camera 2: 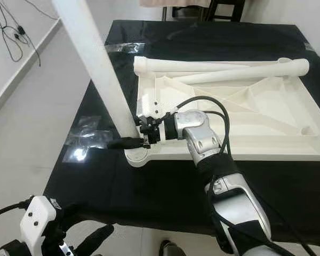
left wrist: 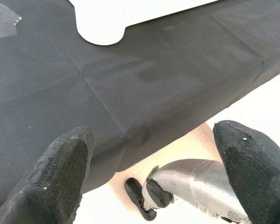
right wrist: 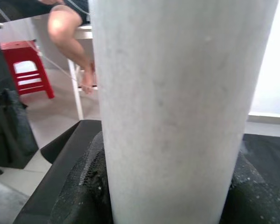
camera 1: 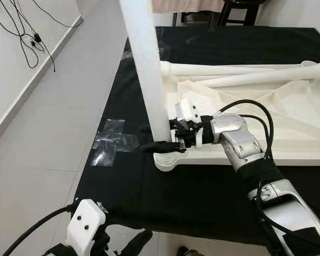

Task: Building children table

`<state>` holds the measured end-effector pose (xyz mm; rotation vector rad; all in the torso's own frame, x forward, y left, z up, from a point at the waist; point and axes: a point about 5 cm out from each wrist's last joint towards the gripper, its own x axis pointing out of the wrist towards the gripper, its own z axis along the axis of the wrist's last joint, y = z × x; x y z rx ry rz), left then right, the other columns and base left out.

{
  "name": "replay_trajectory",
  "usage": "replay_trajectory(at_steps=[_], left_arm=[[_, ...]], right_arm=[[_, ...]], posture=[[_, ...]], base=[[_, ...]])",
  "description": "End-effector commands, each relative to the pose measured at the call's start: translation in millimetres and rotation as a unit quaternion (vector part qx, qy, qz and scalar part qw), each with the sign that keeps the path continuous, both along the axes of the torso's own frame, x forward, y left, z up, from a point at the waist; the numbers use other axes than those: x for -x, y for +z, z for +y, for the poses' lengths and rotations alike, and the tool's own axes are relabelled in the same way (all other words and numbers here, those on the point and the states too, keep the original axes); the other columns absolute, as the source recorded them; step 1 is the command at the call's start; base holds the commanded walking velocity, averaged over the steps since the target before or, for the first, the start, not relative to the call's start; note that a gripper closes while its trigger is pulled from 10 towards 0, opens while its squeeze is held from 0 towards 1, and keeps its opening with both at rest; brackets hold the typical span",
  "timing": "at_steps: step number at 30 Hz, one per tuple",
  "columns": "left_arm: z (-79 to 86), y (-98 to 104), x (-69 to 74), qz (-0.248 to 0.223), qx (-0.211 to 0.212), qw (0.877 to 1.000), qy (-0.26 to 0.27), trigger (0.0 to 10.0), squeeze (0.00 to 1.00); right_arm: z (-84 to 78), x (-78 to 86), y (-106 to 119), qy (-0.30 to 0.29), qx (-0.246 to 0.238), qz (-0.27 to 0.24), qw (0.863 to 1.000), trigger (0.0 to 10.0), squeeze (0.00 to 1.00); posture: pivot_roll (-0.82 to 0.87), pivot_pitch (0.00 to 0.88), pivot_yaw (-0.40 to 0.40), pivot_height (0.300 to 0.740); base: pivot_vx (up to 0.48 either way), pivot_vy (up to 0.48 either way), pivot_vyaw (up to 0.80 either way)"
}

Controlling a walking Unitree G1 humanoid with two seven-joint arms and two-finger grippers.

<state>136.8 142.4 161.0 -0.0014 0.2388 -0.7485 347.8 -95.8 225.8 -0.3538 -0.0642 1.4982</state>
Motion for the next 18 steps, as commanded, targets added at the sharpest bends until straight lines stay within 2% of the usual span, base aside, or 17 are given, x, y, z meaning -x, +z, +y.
replay_trajectory(at_steps=[1, 4, 5, 8, 10, 13, 15, 16, 18], left_arm=[[-0.3, -0.6, 3.7, 0.006, -0.004, 1.0, -0.008, 10.0, 0.0], [-0.2, -0.7, 3.9, 0.007, -0.004, 1.0, -0.008, 10.0, 0.0], [-0.4, -0.9, 4.1, 0.007, -0.004, 1.0, -0.009, 10.0, 0.0], [-0.6, -1.0, 4.3, 0.008, -0.004, 1.0, -0.009, 10.0, 0.0], [-1.1, -1.3, 4.4, 0.008, -0.004, 1.0, -0.009, 10.0, 0.0], [-1.3, -1.4, 4.5, 0.008, -0.004, 1.0, -0.009, 10.0, 0.0], [-1.9, -1.7, 4.0, 0.009, -0.003, 1.0, -0.01, 10.0, 0.0], [-1.9, -1.7, 4.0, 0.009, -0.003, 1.0, -0.01, 10.0, 0.0], [-2.4, -2.1, 3.5, 0.01, -0.001, 1.0, -0.011, 10.0, 0.0]], right_arm=[[-17.5, 1.7, -51.1, -0.052, 0.073, 0.095, 0.991, 10.0, 0.0], [-19.1, 1.6, -52.6, -0.06, 0.072, 0.101, 0.991, 10.0, 0.0], [-22.0, -0.2, -54.5, -0.084, 0.061, 0.114, 0.988, 10.0, 0.0], [-23.4, -1.8, -54.9, -0.099, 0.052, 0.12, 0.986, 10.0, 0.0], [-26.6, -5.8, -55.2, -0.138, 0.035, 0.126, 0.982, 10.0, 0.0], [-28.0, -7.1, -55.5, -0.152, 0.031, 0.127, 0.98, 10.0, 0.0], [-36.5, -8.5, -57.3, -0.214, -0.005, 0.137, 0.967, 10.0, 0.0], [-36.5, -8.5, -57.3, -0.214, -0.005, 0.137, 0.967, 10.0, 0.0], [-44.5, -3.5, -61.5, -0.279, -0.053, 0.146, 0.948, 10.0, 0.0]], posture=[[0.08, 0.287, -0.002, 0.74], [0.08, 0.288, -0.003, 0.74], [0.08, 0.291, -0.003, 0.74], [0.08, 0.29, -0.004, 0.74], [0.08, 0.292, -0.008, 0.74], [0.08, 0.292, -0.008, 0.74], [0.07, 0.293, -0.01, 0.74], [0.07, 0.293, -0.01, 0.74], [0.06, 0.292, -0.011, 0.74]], base=[[0.0, 0.0, 0.0], [0.0, 0.0, 0.0], [0.0, 0.0, 0.0], [0.0, 0.0, 0.0], [0.0, 0.0, 0.0], [0.0, 0.0, 0.0], [0.0, 0.0, 0.0], [0.0, 0.0, 0.0], [0.0, 0.0, 0.0]])
